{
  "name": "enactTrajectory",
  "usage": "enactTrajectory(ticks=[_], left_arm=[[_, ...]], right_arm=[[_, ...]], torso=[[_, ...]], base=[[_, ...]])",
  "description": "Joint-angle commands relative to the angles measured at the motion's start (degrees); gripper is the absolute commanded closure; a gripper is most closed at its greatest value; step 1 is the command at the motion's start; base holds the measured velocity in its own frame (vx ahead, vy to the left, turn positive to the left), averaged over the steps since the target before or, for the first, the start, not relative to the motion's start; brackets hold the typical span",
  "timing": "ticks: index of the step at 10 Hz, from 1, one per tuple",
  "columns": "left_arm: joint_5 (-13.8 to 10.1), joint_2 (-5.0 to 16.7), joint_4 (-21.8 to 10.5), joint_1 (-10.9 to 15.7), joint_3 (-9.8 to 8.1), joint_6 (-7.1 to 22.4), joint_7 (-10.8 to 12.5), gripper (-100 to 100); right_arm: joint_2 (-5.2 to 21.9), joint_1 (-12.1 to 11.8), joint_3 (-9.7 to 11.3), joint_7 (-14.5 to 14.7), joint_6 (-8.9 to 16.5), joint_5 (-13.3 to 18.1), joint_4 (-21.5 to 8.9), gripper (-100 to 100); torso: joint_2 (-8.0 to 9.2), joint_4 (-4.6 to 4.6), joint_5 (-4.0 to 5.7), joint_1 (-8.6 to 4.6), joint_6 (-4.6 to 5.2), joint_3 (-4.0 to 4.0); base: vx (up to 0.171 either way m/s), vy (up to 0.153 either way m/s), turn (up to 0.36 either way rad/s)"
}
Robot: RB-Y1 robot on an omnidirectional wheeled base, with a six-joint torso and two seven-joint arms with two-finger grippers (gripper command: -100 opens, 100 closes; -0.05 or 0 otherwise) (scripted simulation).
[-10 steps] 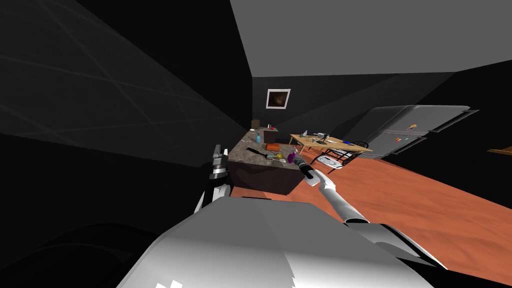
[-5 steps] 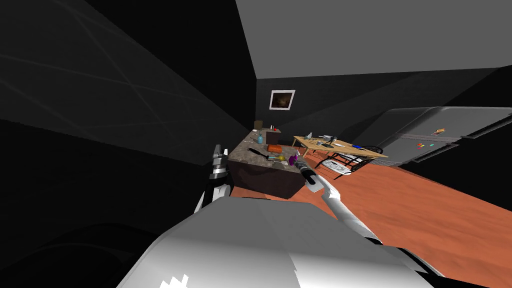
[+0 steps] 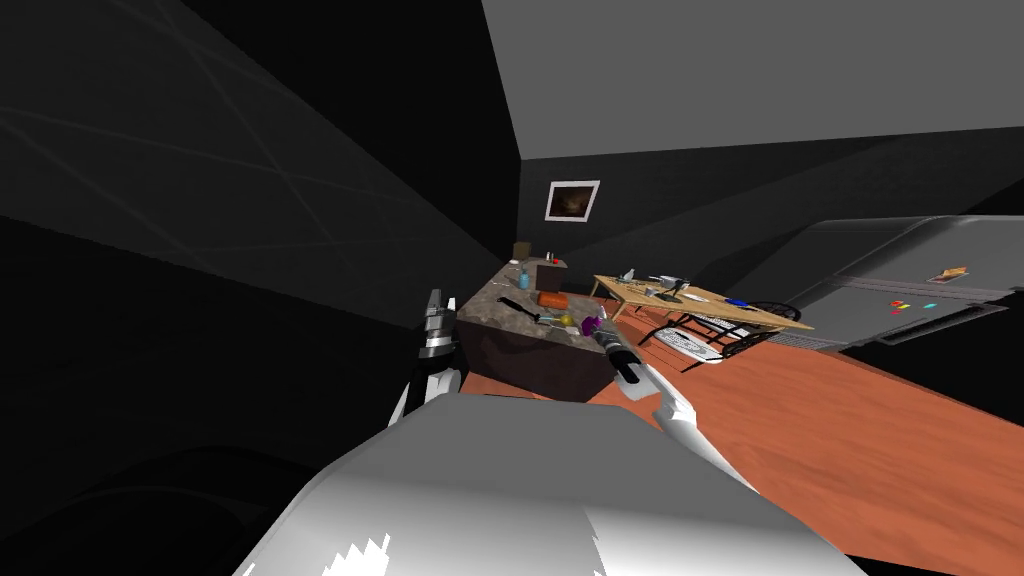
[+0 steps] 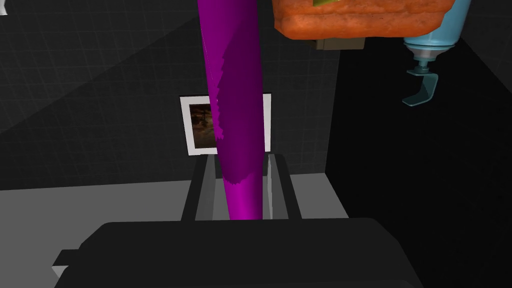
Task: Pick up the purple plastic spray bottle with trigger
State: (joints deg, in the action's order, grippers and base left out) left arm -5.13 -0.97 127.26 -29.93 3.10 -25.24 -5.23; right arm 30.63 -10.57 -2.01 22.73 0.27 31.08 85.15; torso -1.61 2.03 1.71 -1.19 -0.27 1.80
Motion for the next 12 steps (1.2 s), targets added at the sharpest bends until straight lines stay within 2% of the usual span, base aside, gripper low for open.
enactTrajectory(ticks=[1, 2, 3, 4, 7, 8, 9, 11, 12], left_arm=[[0.00, 0.00, 0.00, 0.00, 0.00, 0.00, 0.00, 0], [0.00, 0.00, 0.00, 0.00, 0.00, 0.00, 0.00, 0], [0.00, 0.00, 0.00, 0.00, 0.00, 0.00, 0.00, 0], [0.00, -0.01, 0.00, 0.00, 0.00, 0.00, 0.00, 0], [0.00, 0.00, 0.00, -0.01, 0.00, 0.00, 0.00, 0], [0.00, 0.00, 0.00, 0.00, 0.00, 0.00, 0.00, 0], [0.00, 0.00, 0.00, 0.00, 0.00, 0.00, 0.00, 0], [0.00, 0.00, 0.00, 0.00, 0.00, 0.00, 0.00, 0], [0.00, 0.00, 0.00, -0.01, 0.00, 0.00, 0.00, 0]], right_arm=[[0.25, -2.86, 0.11, 0.08, 1.17, -0.41, 2.86, 100], [0.25, -4.40, 0.11, 0.08, 1.17, -0.41, 4.74, 100], [0.25, -4.40, 0.11, 0.08, 1.17, -0.41, 6.05, 100], [-1.50, -6.93, -2.06, 2.26, 3.68, -1.52, 7.96, 100], [-1.50, -11.37, -2.06, 2.26, 3.68, -1.52, 12.56, 100], [-1.50, -11.37, -2.06, 2.26, 3.68, -1.52, 13.78, 100], [-3.25, -13.86, -4.23, 4.43, 6.20, -2.63, 15.63, 100], [-3.25, -17.99, -4.23, 4.43, 6.20, -2.63, 20.05, 100], [-3.25, -18.34, -4.23, 4.43, 6.20, -2.63, 21.25, 100]], torso=[[0.00, 0.00, 0.00, 0.00, 0.00, 0.00], [0.02, 0.07, 0.02, 0.00, 0.12, 0.03], [0.09, 0.07, 0.02, 0.05, 0.14, -0.01], [0.12, 0.04, -0.01, 0.13, 0.08, -0.03], [0.00, 0.09, 0.03, -0.08, 0.16, 0.05], [0.07, 0.07, -0.01, 0.02, 0.13, 0.00], [0.08, 0.04, -0.03, 0.12, 0.06, -0.01], [-0.04, 0.07, -0.01, -0.08, 0.08, 0.05], [0.02, 0.08, -0.01, -0.05, 0.14, 0.04]], base=[[0.031, -0.039, 0.004], [0.006, -0.011, -0.037], [-0.007, 0.004, -0.023], [0.027, -0.040, 0.261], [0.029, -0.042, 0.030], [-0.002, -0.004, -0.010], [0.040, -0.041, 0.232], [0.034, -0.054, 0.077], [0.002, -0.019, -0.037]])
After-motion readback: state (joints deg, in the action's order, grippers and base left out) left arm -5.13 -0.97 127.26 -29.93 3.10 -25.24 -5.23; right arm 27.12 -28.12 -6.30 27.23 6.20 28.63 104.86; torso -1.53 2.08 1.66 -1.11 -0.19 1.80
